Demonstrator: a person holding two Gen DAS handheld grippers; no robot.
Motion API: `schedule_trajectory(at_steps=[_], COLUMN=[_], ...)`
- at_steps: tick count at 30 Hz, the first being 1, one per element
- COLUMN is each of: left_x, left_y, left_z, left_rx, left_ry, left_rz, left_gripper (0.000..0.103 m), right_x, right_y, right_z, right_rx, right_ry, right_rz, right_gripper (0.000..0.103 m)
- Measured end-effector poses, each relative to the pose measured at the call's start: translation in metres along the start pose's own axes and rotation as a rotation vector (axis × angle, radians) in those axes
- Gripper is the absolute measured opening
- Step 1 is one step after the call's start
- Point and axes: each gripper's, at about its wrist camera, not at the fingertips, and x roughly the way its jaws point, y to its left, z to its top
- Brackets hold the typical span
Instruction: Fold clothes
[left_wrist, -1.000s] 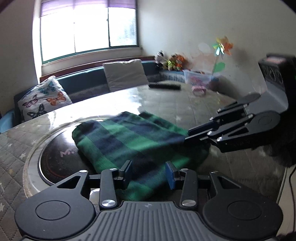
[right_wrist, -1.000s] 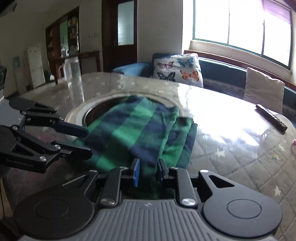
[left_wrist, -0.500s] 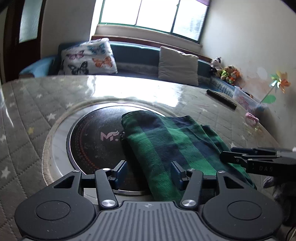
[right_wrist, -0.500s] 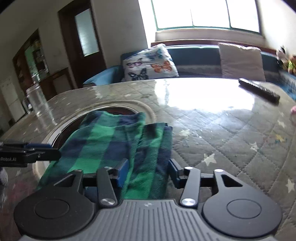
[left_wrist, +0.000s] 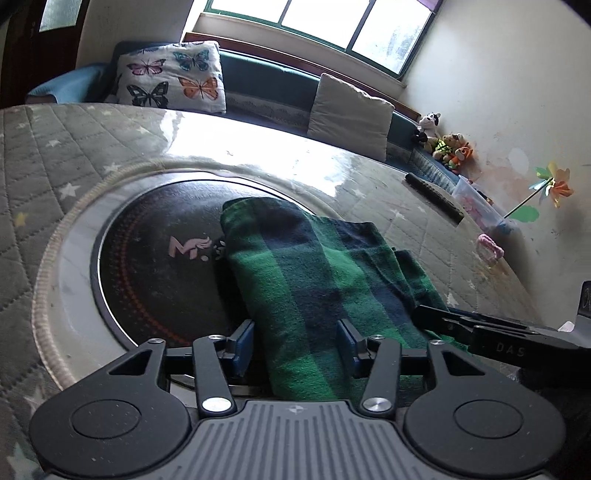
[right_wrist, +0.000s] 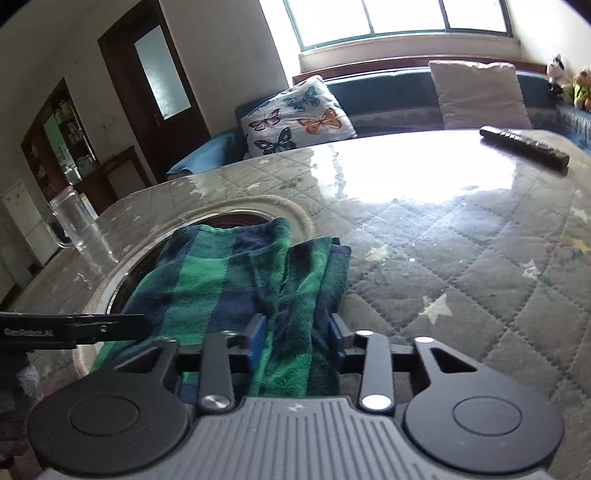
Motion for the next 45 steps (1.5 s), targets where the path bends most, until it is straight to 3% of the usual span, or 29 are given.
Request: schedule_trajectory(at_steps=[6,18,23,27,35,45], left_x=[-0.004,-0.023,-0.037,-0.058,-0.113,-0.17], left_y=[-0.001,-0.006,-0.004,0.009,0.071,0.161], left_z=[-0.001,-0.024,-0.03,-0.036,-0.035,-0.011], left_rx=[0.006,0.055,0.058,0.024,-0.089,-0.205], left_ry=[-0.007,-0.011,-0.051,-0.093,-0.195,-0.305], left_rz=[-0.002,-0.024,-0.021,-0.009,0.095,0.313], left_gripper=[0.036,0.04,0.025,0.021,0.019,0.019], right_x=[-0.007,-0.04,-0.042,-0.04,0.002,0.092], right_y=[0.003,0.016,0.026,0.042,0.111,0.219], right_z=[-0.003,-0.034,-0.035,-0.032,-0.007,0.033], right_rx=[0.016,0.009,0.004,-0.027,-0.139,-0.265], right_ry=[0.002,0.026,0.037,0.054,0.102,0.142], right_rz=[0.017,0.039,0.038,0.064,0.181,0.371], right_gripper=[0.017,0.015,0.013,0.013,0.012,0.012])
